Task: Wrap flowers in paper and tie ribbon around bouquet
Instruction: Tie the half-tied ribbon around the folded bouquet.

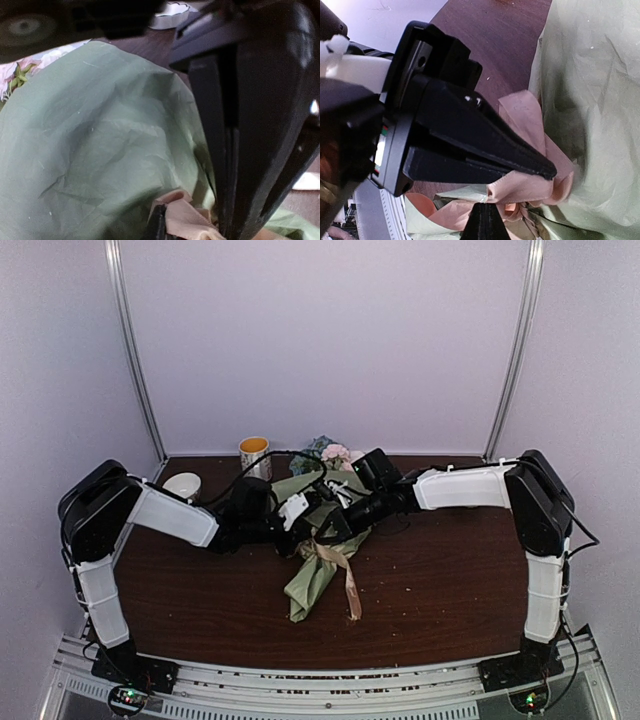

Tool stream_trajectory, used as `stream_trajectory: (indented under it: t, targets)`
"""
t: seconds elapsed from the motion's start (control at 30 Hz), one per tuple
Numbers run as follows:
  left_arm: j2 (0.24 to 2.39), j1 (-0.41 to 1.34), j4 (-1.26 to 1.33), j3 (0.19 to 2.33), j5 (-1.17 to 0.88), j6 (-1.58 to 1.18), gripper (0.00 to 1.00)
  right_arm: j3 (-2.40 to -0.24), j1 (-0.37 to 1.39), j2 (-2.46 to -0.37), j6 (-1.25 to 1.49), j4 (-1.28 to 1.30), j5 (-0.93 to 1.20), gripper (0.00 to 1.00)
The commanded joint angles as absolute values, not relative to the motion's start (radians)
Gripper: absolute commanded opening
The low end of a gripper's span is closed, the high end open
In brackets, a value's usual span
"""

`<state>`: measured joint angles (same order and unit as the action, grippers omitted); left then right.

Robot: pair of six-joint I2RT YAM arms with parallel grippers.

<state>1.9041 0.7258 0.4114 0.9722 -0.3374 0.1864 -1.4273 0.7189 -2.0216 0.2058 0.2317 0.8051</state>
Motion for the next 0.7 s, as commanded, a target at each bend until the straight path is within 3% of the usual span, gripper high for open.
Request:
stream_trajectory:
  t: [0.0, 0.07, 0.37, 0.67]
  targets:
    - [1.916, 0.726, 0.518, 0.952, -0.412, 0.147, 0.00, -1.430, 0.722, -1.987, 0.200, 0.234, 0.817, 0.00]
    - [1.916, 0.726, 0.515, 0.946, -0.411, 0.139, 0.00, -1.430, 0.718, -1.983, 0.219, 0.213, 0.815, 0.00]
    - [1.884, 0.726, 0.588, 0.873, -0.291, 0.124, 0.00, -1.370, 0.641, -1.927, 0.304, 0.147, 0.715, 0.20]
    - [1.868, 0.726, 0.636, 0.850, -0.309, 0.091, 0.00, -1.452, 0.674, -2.040, 0.296, 0.227, 0.722, 0.17]
